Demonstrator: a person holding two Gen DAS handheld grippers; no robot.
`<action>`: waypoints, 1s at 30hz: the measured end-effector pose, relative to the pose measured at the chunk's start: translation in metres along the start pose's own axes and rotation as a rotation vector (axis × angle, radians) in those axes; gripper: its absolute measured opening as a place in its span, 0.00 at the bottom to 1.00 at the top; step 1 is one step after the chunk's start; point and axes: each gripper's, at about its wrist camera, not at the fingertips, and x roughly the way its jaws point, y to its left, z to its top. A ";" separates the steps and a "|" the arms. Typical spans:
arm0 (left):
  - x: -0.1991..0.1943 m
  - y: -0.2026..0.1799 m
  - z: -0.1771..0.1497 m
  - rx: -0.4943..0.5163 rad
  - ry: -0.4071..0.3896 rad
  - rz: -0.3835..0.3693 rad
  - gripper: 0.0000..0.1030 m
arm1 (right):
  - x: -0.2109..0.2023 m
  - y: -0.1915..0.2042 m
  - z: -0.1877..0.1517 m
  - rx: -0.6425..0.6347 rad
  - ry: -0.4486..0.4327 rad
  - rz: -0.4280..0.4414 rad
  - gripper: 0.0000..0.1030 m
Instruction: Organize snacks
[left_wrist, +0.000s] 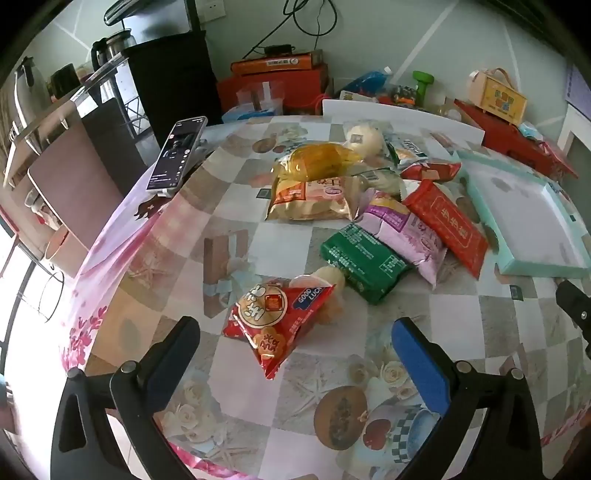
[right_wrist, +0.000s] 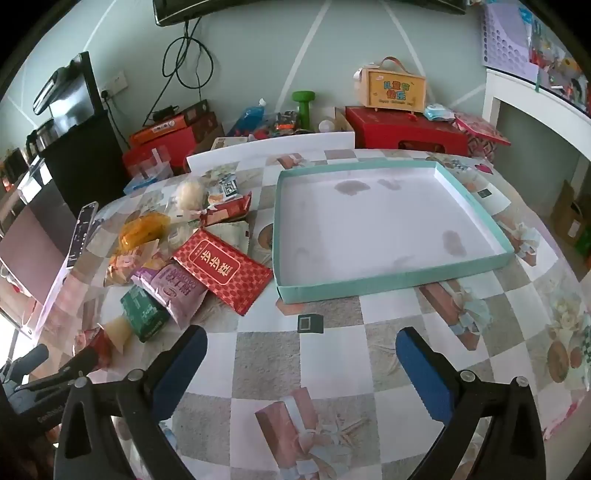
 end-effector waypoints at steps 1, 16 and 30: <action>0.000 0.001 0.000 -0.004 0.002 -0.003 1.00 | 0.000 0.000 0.000 0.001 0.001 0.001 1.00; 0.012 -0.003 0.002 -0.028 -0.041 -0.014 1.00 | 0.018 0.009 -0.006 -0.036 0.025 -0.001 1.00; 0.009 -0.005 0.004 -0.036 -0.060 -0.032 1.00 | 0.016 0.006 -0.004 -0.031 0.015 -0.006 1.00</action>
